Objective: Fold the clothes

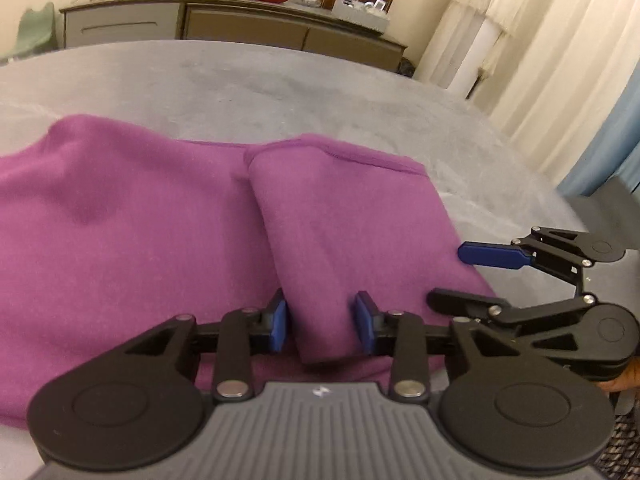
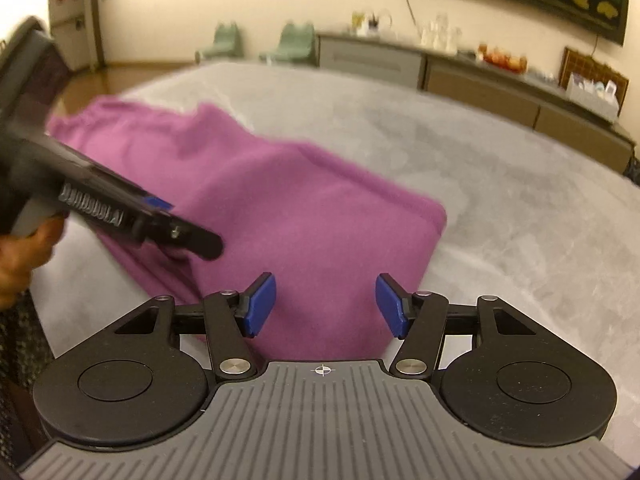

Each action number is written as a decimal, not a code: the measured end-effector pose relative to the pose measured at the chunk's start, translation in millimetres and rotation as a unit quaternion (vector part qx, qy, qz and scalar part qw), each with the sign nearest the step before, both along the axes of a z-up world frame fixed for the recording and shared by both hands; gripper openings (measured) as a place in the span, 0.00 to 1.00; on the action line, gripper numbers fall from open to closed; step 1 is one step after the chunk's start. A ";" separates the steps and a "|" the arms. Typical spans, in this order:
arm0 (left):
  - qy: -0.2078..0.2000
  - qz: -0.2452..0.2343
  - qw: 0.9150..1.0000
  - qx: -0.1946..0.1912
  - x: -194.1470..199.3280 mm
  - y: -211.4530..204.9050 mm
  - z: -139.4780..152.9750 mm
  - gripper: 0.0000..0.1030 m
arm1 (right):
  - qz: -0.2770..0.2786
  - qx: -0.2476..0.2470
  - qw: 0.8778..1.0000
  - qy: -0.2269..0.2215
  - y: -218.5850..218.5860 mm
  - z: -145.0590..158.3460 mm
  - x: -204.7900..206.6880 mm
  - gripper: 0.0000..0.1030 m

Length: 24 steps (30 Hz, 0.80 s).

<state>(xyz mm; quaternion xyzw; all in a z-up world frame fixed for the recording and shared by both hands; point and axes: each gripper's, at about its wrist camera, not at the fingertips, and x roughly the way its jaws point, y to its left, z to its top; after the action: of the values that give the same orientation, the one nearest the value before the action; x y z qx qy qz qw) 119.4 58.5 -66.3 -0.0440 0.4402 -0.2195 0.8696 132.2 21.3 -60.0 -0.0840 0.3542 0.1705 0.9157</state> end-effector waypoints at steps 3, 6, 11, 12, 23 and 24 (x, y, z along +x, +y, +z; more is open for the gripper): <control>-0.006 0.018 0.999 0.027 -2.8 -0.5 9.6 0.37 | -0.007 0.009 1.000 0.004 -5.3 0.7 -0.4 0.62; -0.034 0.025 0.998 0.048 -11.8 3.5 23.8 0.42 | -0.032 0.032 0.999 -0.004 -20.9 6.9 -7.5 0.70; -0.089 0.028 0.993 0.066 -20.1 -1.6 47.3 0.55 | -0.073 0.105 0.991 0.033 -54.7 -0.5 -2.0 0.73; -0.101 0.021 0.992 0.070 -21.2 -7.3 51.8 0.60 | -0.080 0.131 0.987 0.046 -62.1 -2.6 0.5 0.72; -0.154 -0.074 0.959 0.226 -41.9 -69.1 -8.5 0.62 | -0.132 0.280 0.945 0.108 -92.6 -16.7 26.5 0.69; -0.144 -0.070 0.964 0.211 -39.3 -63.3 -6.6 0.63 | -0.125 0.277 0.947 0.107 -89.7 -16.4 27.5 0.68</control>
<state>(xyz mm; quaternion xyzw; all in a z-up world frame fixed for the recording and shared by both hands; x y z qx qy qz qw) 80.1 -4.8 -72.9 0.2036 0.3483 -0.1854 0.8960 159.7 -68.3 -76.4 0.2363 0.3965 0.1544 0.8735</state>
